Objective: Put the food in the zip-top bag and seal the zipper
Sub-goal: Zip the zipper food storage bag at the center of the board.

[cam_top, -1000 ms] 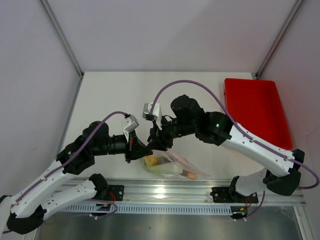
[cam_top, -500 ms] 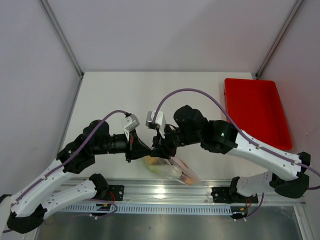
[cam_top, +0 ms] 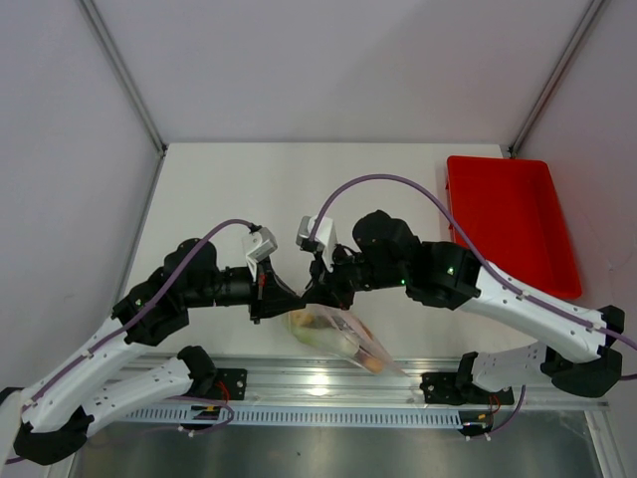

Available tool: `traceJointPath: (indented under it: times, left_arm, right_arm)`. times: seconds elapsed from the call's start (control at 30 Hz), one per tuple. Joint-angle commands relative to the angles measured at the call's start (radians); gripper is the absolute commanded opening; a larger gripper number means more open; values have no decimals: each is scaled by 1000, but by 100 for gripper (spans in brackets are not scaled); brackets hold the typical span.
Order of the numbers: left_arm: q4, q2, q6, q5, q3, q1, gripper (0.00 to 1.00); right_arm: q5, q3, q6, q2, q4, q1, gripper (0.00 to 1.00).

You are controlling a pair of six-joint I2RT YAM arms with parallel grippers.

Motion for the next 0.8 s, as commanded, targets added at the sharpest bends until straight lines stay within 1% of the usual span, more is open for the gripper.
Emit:
traceJointPath:
  times: [0.0,0.13,0.17,0.23,0.33,0.37,0.47,0.6,0.73,0.77]
  left_arm:
    - [29,-7,-12,37,42,6,1]
    - [32,-16,11,51,37,6,0]
    - [35,-25,14,45,29,6,8]
    - [43,-31,31,40,25,6,19]
    - [61,-33,49,62,14,6,25]
    - [69,-33,52,65,9,6,29]
    - [101,-30,57,92,-7,6,36]
    - [138,-12,55,112,-9,6,36]
    - [140,30,57,117,2,6,31]
    - [144,44,55,117,3,6,26]
  right_arm:
    - [29,14,17,12,51,2,0]
    - [0,15,31,17,46,-16,0]
    - [-12,15,36,15,48,-33,0]
    - [-52,17,48,9,57,-47,0]
    - [-86,23,65,6,63,-79,0]
    - [-119,27,68,8,63,-89,0]
    - [-169,43,71,15,57,-110,0]
    - [-198,52,73,23,51,-122,0]
    - [-218,55,80,21,60,-132,0]
    - [-221,57,80,23,60,-132,0]
